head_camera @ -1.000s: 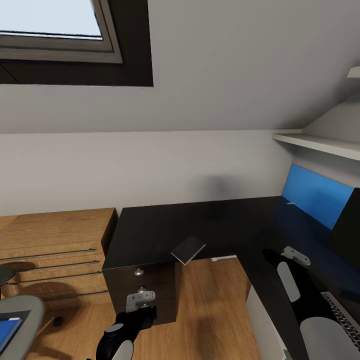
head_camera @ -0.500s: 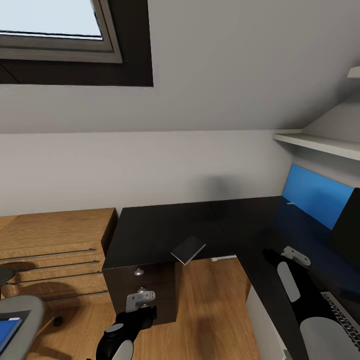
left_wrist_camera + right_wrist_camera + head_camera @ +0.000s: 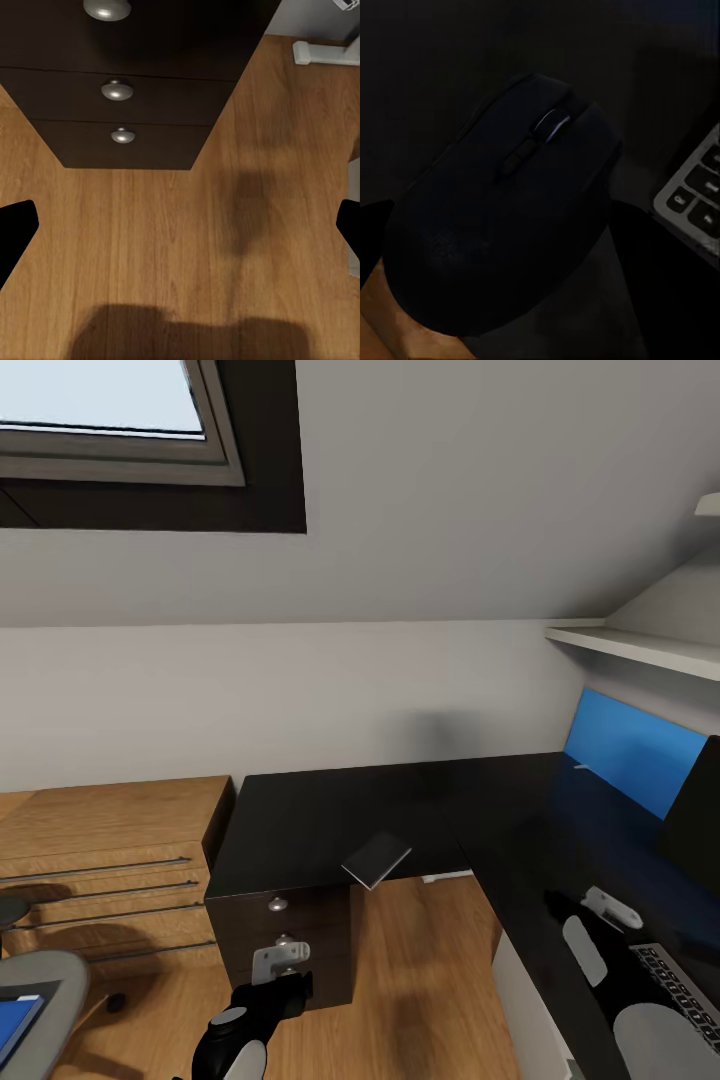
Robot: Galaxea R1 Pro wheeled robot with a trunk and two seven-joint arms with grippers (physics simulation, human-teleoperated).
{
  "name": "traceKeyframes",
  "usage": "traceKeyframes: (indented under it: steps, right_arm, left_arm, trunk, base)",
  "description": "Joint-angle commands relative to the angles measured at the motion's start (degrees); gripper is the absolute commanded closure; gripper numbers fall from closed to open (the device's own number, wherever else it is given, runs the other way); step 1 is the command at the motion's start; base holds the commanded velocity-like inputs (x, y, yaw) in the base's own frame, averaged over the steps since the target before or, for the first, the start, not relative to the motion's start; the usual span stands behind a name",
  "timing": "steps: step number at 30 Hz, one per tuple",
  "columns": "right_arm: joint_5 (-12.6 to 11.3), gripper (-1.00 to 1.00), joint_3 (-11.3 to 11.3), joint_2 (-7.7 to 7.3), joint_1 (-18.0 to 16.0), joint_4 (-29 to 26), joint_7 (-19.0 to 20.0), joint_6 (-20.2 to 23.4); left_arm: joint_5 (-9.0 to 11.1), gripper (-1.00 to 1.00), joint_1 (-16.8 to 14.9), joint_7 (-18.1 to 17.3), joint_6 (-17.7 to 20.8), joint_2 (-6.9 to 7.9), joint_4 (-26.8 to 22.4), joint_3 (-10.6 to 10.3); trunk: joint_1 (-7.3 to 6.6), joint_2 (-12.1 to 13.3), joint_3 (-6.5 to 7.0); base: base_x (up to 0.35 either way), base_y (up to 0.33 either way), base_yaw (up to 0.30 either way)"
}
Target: In the bedroom, organize the workspace by keeping the computer under the desk, ensuring the monitor is on the desk, placing the keyboard on the desk next to the monitor, placing the mouse on the desk next to the keyboard, moving the folder from the swivel chair onto the desk next to the mouse, stacking the notebook on top of the folder with the pen on top of the notebook, and positioning the swivel chair next to the desk.
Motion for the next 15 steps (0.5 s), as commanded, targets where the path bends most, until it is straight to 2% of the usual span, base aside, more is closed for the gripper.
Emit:
traceKeyframes:
  steps: [1, 4, 7, 15]
  right_arm:
    - [-0.47, 1.0, 0.06, -0.41, -0.37, 1.51, -0.33, -0.63]
    - [-0.43, 1.0, 0.12, -1.26, -2.53, 6.75, -0.35, -3.34]
    - [-0.45, 1.0, 0.14, -1.74, -3.53, 8.82, -0.35, -4.23]
    - [-0.48, 1.0, 0.15, -2.03, -3.86, 9.54, -0.38, -4.52]
  left_arm:
    - [0.51, -1.0, -0.08, 0.57, 0.03, 0.06, -0.08, -0.17]
    - [0.47, -1.0, -0.08, 0.57, -0.01, 0.04, -0.08, -0.2]
    - [0.44, -1.0, -0.08, 0.57, -0.02, 0.01, -0.08, -0.26]
    - [0.51, -1.0, -0.08, 0.49, 0.0, -0.03, -0.08, -0.35]
  trunk:
    - [0.02, -0.09, -0.1]
    - [0.02, -0.09, -0.1]
    - [0.02, -0.09, -0.1]
    - [0.02, -0.09, -0.1]
  base:
    - [0.0, 0.0, 0.0]
    - [0.038, -0.013, 0.0]
    - [0.197, -0.1, 0.0]
    - [0.066, -0.039, 0.0]
